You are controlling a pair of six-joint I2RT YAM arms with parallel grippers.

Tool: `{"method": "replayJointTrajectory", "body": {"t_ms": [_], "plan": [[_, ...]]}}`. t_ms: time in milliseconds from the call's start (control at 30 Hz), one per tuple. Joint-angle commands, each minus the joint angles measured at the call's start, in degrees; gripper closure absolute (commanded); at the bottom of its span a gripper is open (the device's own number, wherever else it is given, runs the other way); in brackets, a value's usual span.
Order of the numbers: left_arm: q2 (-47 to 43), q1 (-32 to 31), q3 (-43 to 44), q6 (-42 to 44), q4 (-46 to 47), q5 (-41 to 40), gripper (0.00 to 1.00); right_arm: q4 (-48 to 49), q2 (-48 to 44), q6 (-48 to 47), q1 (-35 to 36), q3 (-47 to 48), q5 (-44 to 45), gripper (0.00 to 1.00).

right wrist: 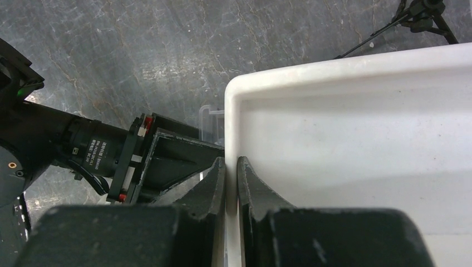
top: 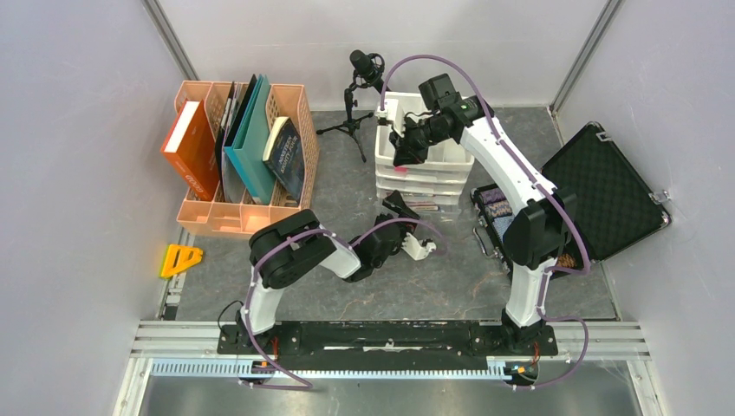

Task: Organize the desk
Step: Close the drawer in the storage box.

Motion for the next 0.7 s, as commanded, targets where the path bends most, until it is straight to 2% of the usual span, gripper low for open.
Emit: {"method": "replayJointTrajectory", "body": {"t_ms": [0,667], "plan": [[0.6,0.6,-0.5,3.2,9.8,-1.3,0.0,-5.4,-1.2,2.0,0.6,-0.1,-0.1,1.0],[-5.7,0.6,-0.1,5.2,13.2,-0.1,0.0,-5.3,2.9,2.1,-0.5,4.4,2.1,1.0]]}}
